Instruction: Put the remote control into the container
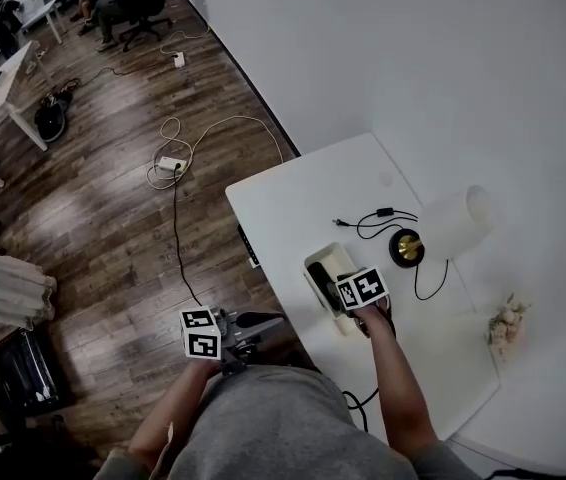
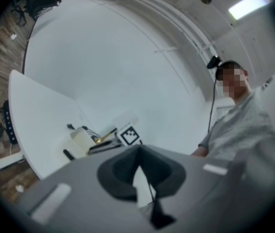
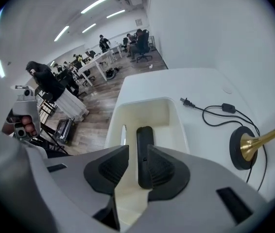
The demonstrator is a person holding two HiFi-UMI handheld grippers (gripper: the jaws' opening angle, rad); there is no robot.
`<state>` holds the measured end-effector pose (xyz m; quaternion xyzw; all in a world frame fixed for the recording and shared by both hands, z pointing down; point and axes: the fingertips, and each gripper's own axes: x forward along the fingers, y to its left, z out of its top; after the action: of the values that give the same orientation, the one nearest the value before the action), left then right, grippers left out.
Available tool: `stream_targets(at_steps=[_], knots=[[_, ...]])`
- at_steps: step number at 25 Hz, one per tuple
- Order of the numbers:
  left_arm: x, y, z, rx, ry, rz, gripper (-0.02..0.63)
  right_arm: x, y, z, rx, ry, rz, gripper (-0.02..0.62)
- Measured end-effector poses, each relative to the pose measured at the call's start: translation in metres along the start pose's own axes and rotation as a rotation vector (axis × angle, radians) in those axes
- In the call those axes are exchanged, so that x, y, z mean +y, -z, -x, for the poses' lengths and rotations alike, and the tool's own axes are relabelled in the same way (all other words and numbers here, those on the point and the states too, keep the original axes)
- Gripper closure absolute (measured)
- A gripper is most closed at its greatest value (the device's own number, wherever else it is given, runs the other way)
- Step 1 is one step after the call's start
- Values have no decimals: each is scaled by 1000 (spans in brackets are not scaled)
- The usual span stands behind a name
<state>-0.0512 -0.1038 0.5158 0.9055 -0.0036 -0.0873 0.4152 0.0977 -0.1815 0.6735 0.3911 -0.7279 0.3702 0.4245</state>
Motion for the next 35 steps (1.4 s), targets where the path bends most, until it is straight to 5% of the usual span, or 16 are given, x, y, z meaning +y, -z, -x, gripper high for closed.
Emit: stream_targets(at_steps=[11,20,35], knots=[[-12,12,-18,65,24,3,606,38,-4,42,-282,-84,-2,546],[-26,29,-35,113,41,-3,606,50,4,71,-487,-36,84,578],[-32,55,-56,183,18,-45,606,103,59,106,-696,-385,-35,580]])
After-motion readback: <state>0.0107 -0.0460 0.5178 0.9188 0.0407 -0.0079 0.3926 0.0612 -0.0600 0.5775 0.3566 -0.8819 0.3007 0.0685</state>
